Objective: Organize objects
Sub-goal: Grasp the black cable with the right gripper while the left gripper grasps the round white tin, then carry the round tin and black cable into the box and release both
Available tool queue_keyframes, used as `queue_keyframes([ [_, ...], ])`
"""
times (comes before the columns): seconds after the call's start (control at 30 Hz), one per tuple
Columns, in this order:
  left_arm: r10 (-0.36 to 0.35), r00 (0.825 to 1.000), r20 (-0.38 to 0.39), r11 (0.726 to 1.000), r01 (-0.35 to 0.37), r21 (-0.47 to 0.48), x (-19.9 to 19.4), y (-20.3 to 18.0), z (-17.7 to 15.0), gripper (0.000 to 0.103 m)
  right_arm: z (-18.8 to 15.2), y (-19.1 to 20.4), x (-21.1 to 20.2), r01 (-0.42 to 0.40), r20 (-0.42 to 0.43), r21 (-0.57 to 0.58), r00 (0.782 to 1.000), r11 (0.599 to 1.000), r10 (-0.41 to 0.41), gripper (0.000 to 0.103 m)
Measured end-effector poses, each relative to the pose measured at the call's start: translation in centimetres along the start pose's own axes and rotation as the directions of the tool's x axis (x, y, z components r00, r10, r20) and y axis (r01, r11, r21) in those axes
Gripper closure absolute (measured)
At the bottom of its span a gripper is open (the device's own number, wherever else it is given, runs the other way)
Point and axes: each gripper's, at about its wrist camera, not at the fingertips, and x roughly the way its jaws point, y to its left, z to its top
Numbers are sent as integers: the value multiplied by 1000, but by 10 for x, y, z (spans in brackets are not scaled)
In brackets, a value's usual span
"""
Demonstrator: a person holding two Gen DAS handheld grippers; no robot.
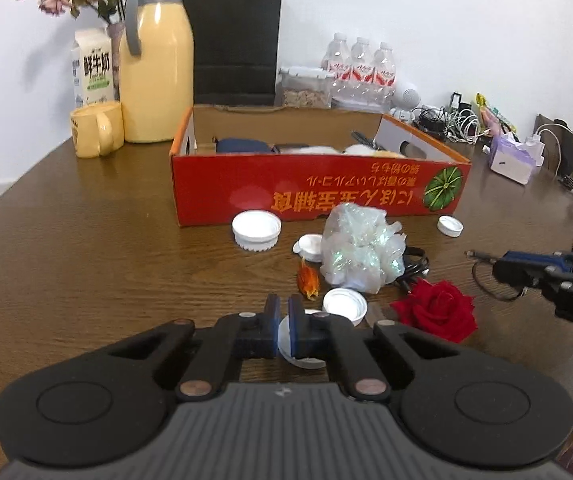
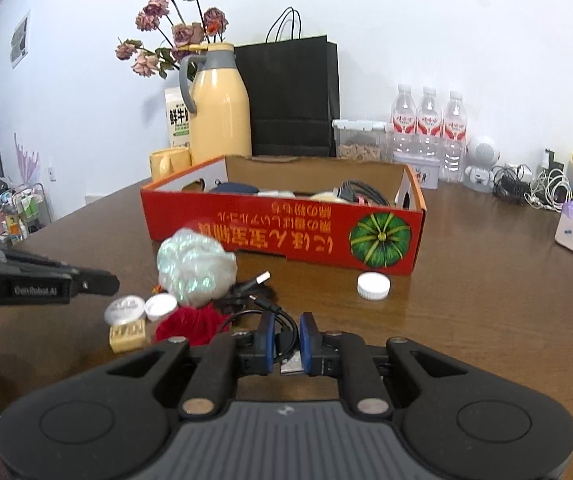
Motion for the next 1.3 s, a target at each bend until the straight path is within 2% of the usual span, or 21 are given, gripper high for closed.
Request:
queue_keyframes([
  [0.07,-1,1000,-13,1000,1,-16,2,2,-2,93,0,0,1,-1,-3,-1,1000,1000,1,91],
  [0.1,-4,1000,-17,1000,3,-21,2,3,-2,88,0,-1,2,-1,-5,0,1000,1000,1,91],
  [0.17,-19,1000,-12,999,19,-31,-1,5,-3,57,-1,-2,3,0,-11,4,1000,1000,0,91],
  [0.23,-27,1000,7,999,27,-21,-3,3,-3,50,-3,-2,4,-1,-15,6,1000,1000,2,91],
  [0.6,-36,998,-54,999,35,-20,18,-3,-2,50,-4,-3,5,-9,-20,11,1000,1000,9,91],
  [0.73,14,998,-54,1000,-13,16,15,-5,-6,51,-6,-3,4,-15,-21,12,1000,1000,16,91],
  [0.77,44,998,-48,998,-42,36,13,-6,-9,52,-6,-4,4,-16,-21,13,1000,1000,17,91],
  [0.83,58,998,-33,996,-56,63,11,-6,-14,52,-6,-4,4,-17,-21,13,1000,1000,17,91],
  [0.9,52,998,-25,997,-50,60,9,-4,-15,62,-6,-3,5,-18,-18,13,1000,1000,18,91],
  [1.07,38,999,-14,999,-37,34,5,0,-12,63,-2,-2,2,-16,-1,5,1000,1000,16,91],
  [1.3,43,993,111,998,-48,42,-9,-5,23,63,32,-4,9,-16,69,-11,997,1000,17,91],
])
